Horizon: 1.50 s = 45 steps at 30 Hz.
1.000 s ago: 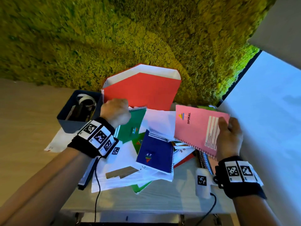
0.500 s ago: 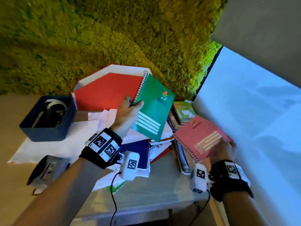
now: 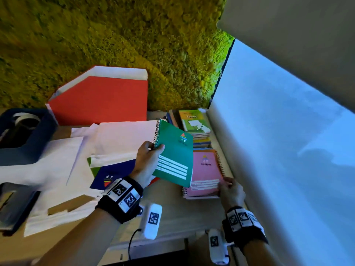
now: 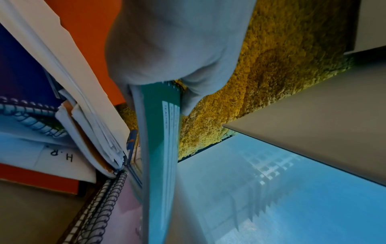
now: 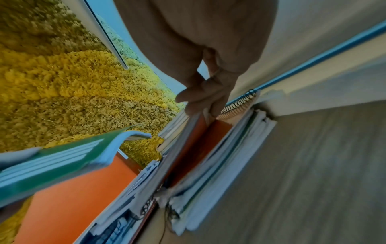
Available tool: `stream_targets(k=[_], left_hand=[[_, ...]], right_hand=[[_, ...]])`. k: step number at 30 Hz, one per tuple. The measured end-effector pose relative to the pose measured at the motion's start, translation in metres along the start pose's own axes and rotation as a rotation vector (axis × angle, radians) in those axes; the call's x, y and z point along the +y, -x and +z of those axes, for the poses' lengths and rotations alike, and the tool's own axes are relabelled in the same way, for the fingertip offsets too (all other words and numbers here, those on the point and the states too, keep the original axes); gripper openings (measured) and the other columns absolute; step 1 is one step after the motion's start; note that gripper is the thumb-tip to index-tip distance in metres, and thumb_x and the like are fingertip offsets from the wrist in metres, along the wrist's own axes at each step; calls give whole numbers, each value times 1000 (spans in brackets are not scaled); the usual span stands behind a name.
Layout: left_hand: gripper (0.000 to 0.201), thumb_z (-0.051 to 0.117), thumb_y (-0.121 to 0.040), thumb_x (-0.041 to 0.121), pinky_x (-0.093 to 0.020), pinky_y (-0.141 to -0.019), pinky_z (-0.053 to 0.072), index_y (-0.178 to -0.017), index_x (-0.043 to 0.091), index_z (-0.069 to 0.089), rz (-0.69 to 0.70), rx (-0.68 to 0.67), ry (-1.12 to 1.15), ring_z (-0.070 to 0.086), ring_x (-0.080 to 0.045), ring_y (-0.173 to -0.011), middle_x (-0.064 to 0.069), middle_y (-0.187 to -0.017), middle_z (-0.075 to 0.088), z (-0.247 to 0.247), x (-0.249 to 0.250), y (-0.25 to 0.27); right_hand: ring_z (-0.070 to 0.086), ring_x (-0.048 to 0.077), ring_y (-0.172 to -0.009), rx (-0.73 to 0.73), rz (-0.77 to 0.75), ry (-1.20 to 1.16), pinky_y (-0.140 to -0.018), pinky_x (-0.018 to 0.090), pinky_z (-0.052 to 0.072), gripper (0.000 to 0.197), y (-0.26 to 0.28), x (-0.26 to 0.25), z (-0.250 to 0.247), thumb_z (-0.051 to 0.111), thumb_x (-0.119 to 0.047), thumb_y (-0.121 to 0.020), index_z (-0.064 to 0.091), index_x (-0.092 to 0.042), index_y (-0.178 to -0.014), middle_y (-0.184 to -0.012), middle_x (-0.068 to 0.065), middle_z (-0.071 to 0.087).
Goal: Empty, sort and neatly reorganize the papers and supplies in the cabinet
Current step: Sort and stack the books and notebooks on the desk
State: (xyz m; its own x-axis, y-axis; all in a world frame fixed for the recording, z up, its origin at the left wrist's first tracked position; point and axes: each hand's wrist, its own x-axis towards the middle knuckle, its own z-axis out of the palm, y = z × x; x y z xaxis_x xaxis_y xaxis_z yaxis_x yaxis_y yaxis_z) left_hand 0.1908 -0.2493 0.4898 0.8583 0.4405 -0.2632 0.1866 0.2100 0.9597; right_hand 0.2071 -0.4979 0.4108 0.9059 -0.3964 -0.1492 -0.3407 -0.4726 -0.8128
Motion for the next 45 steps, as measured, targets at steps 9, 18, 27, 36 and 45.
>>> stream_targets(k=[9, 18, 27, 36, 45], left_hand=[[31, 65, -92, 31, -38, -76, 46, -101, 4, 54, -10, -71, -51, 62, -30, -92, -15, -99, 65, 35, -21, 9], [27, 80, -80, 24, -29, -63, 39, -86, 14, 55, 484, -501, -435, 57, -16, -63, 2, -68, 62, 48, 2, 11], [26, 76, -83, 27, -29, -86, 51, -106, 24, 65, 682, -261, -389, 62, -3, -100, 12, -104, 68, 60, 19, 3], [26, 58, -95, 41, -21, -58, 39, -86, 19, 46, -83, -207, -686, 41, -8, -60, 5, -72, 42, 72, -74, -1], [63, 79, -73, 48, -27, -81, 55, -122, 16, 56, -59, -409, -750, 65, -17, -102, 0, -116, 65, 89, -109, -1]], right_hand=[[62, 21, -92, -171, -250, 146, -83, 37, 52, 57, 5, -21, -9, 42, -68, -85, 65, -22, -109, -111, 9, 63], [30, 26, -135, 67, -927, 421, -104, 47, 34, 87, -4, -71, -52, 74, -24, -74, 28, -26, -148, -151, 2, 28], [61, 24, -69, -74, -943, 422, -57, 31, 45, 14, -34, -87, -89, 59, -34, -93, 58, -20, -95, -81, 1, 69], [57, 37, -113, -272, -50, 465, -89, 36, 45, 29, -50, -5, -27, 46, -19, -99, 49, -1, -122, -123, 23, 59], [53, 33, -119, -318, -86, 784, -99, 35, 43, 36, -45, -3, -23, 39, -9, -95, 52, -2, -128, -135, 19, 45]])
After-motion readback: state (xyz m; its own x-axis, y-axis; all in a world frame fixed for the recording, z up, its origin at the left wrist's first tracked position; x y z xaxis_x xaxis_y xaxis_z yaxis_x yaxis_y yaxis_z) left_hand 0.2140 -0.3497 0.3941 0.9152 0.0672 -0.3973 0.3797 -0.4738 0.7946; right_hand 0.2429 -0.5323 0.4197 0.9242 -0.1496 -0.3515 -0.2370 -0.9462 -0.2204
